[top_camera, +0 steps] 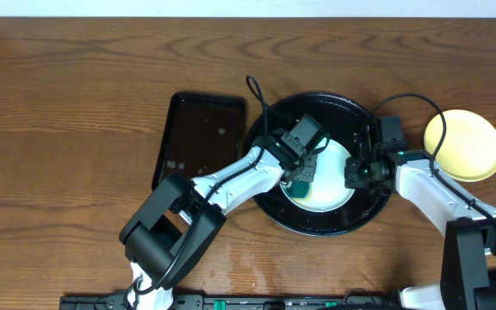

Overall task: Clean dirty plates on tray and stack at the side
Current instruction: 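Scrub the pale green plate with the sponge while the right gripper holds it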

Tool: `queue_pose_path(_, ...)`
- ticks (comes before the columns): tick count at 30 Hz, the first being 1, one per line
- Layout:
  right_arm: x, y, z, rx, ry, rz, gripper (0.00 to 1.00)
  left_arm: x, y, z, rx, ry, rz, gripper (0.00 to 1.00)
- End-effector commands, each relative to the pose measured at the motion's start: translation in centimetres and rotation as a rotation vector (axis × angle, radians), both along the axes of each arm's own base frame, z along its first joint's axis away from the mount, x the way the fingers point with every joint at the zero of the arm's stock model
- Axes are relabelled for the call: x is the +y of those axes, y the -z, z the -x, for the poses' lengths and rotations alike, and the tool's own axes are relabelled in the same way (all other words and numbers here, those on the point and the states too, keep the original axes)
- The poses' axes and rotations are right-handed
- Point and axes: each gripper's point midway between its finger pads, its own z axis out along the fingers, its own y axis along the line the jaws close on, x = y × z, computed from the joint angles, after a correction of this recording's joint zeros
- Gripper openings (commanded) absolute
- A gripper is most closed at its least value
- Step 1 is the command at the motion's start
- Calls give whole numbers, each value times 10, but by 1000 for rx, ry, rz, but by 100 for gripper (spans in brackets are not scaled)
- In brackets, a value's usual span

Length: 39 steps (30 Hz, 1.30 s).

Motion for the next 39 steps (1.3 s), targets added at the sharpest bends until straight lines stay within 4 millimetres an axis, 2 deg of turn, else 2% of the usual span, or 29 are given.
queue_pose_path(1, 0, 21, 18, 81, -25, 15, 1, 33, 29, -14, -43, -57, -155, 7)
queue_pose_path(3, 0, 21, 18, 83, -24, 15, 1, 16, 27, -10, -2, -80, -59, 8)
queue_pose_path(8, 0, 21, 20, 89, -24, 16, 1, -50, 8, 12, 145, -46, 271, 8)
queue_pose_path(11, 0, 21, 20, 91, -24, 16, 1, -66, 3, 21, 141, -17, 303, 8)
queue_pose_path(14, 0, 22, 22, 98, -24, 17, 1, -68, 8, 27, 130, 23, 278, 8)
queue_pose_path(16, 0, 22, 22, 99, -24, 17, 1, -53, 17, 23, 108, -16, 202, 8)
queue_pose_path(18, 0, 22, 23, 101, -24, 18, 1, -26, 26, 12, 64, -79, 86, 8)
queue_pose_path(21, -1, 22, 23, 103, -24, 18, 1, 15, 33, -4, -8, -79, -89, 8)
queue_pose_path(26, -1, 22, 23, 103, -24, 18, 1, 91, 30, -27, -130, -117, -427, 8)
queue_pose_path(29, -1, 22, 23, 102, -24, 18, 1, 113, 24, -32, -170, -88, -554, 8)
queue_pose_path(32, -1, 22, 23, 102, -24, 18, 1, 118, 22, -32, -174, -50, -597, 8)
queue_pose_path(34, -1, 22, 23, 102, -24, 18, 1, 113, 25, -29, -159, -37, -576, 8)
queue_pose_path(36, -1, 22, 23, 102, -24, 18, 1, 97, 31, -21, -111, -8, -493, 8)
queue_pose_path(39, -1, 22, 23, 102, -24, 18, 1, 56, 40, -3, 9, 17, -263, 8)
